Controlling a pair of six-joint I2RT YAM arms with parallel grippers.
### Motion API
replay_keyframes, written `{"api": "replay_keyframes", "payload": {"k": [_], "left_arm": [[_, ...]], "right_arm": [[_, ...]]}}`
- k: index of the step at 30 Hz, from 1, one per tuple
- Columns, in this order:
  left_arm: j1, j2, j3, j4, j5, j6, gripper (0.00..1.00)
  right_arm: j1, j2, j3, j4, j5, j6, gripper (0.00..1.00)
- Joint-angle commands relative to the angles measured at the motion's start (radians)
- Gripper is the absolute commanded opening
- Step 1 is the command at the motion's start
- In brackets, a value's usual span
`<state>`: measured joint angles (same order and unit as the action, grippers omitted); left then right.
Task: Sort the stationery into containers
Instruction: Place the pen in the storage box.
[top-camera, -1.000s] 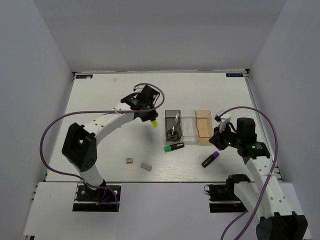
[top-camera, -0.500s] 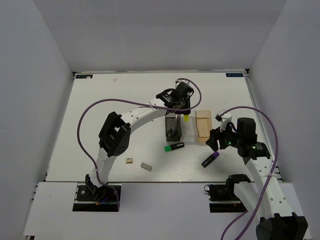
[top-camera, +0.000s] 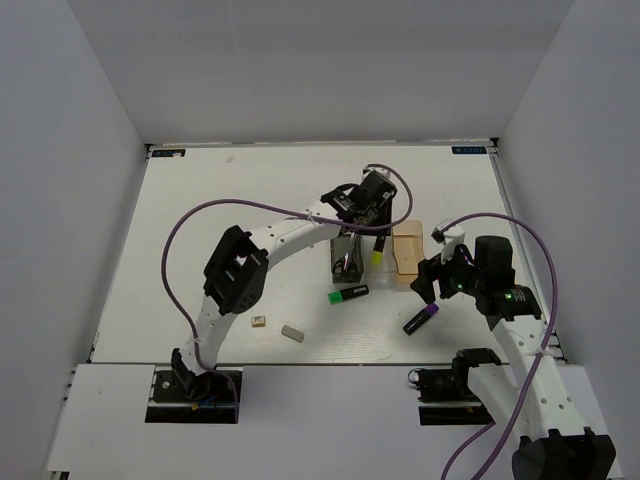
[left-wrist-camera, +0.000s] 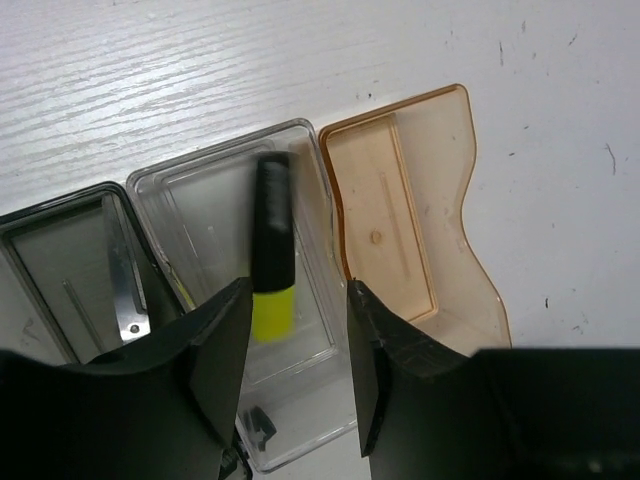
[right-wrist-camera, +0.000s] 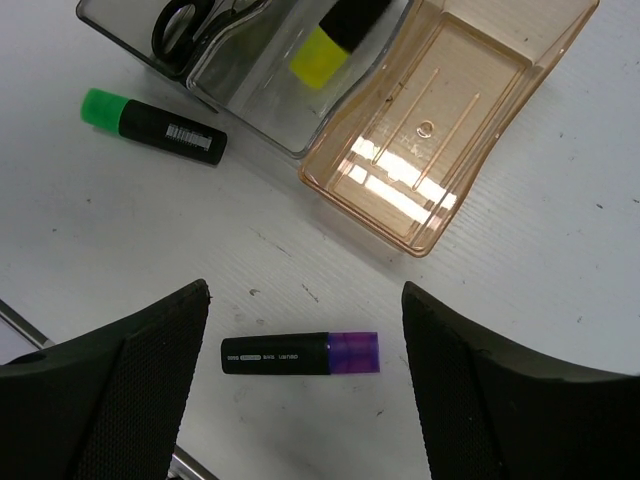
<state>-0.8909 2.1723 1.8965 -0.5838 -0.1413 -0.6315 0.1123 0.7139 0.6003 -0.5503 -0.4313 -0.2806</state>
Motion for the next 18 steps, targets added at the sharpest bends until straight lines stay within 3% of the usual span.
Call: {"api": "replay_keyframes", "payload": {"k": [1, 5, 7, 8, 9, 10, 11, 12, 13, 14, 15, 16, 17, 18], "left_arm": [[-0.01, -0.052, 0.049, -0.004, -0.014, 0.015, 0.53], [-0.008, -0.065, 0.059, -0.033, -0.018, 0.024, 0.51], [-0.008, -0.083, 0.058, -0.039, -0.018, 0.033, 0.3], [-0.009, -0.106, 0.035, -0.047, -0.017, 0.038, 0.03], [-0.013, -0.136, 0.026, -0.05, -0.015, 0.074, 0.0], [-0.017, -0.181, 0.013, -0.057, -0.011, 0.099, 0.0], [-0.026, -0.209, -0.049, -0.062, 0.02, 0.128, 0.0], [-0.04, -0.271, -0.083, -0.077, 0.029, 0.221, 0.01], [-0.051, -0.349, -0.12, -0.08, 0.038, 0.248, 0.08], [-0.066, -0.392, -0.211, -0.083, 0.061, 0.269, 0.19], [-0.078, -0.517, -0.32, -0.094, 0.068, 0.301, 0.45], [-0.088, -0.56, -0.427, -0.1, 0.069, 0.318, 0.55], [-0.094, -0.601, -0.479, -0.106, 0.066, 0.328, 0.6], [-0.103, -0.639, -0.576, -0.122, 0.062, 0.329, 0.65]], "right_arm": [[0.0, -0.001, 0.024, 0.026, 0.002, -0.006, 0.8], [0.0, 0.004, 0.023, 0.018, -0.026, -0.023, 0.78], [-0.003, 0.001, 0.018, 0.015, -0.04, -0.054, 0.74], [-0.005, -0.001, 0.016, 0.01, -0.093, -0.074, 0.57], [-0.003, -0.001, 0.009, 0.004, -0.131, -0.103, 0.52], [-0.003, 0.004, 0.007, -0.013, -0.176, -0.279, 0.49], [-0.003, 0.004, 0.01, -0.128, -0.333, -0.389, 0.42], [-0.003, 0.005, 0.01, -0.187, -0.378, -0.639, 0.32], [-0.002, 0.006, 0.006, -0.339, -0.411, -0.969, 0.32], [-0.005, 0.018, -0.003, -0.493, -0.42, -1.135, 0.33], [-0.002, 0.03, -0.007, -0.541, -0.4, -1.366, 0.39], [0.0, 0.06, -0.013, -0.613, -0.382, -1.452, 0.42], [-0.003, 0.103, -0.02, -0.652, -0.341, -1.641, 0.45], [-0.003, 0.139, -0.02, -0.669, -0.301, -1.686, 0.53]]}}
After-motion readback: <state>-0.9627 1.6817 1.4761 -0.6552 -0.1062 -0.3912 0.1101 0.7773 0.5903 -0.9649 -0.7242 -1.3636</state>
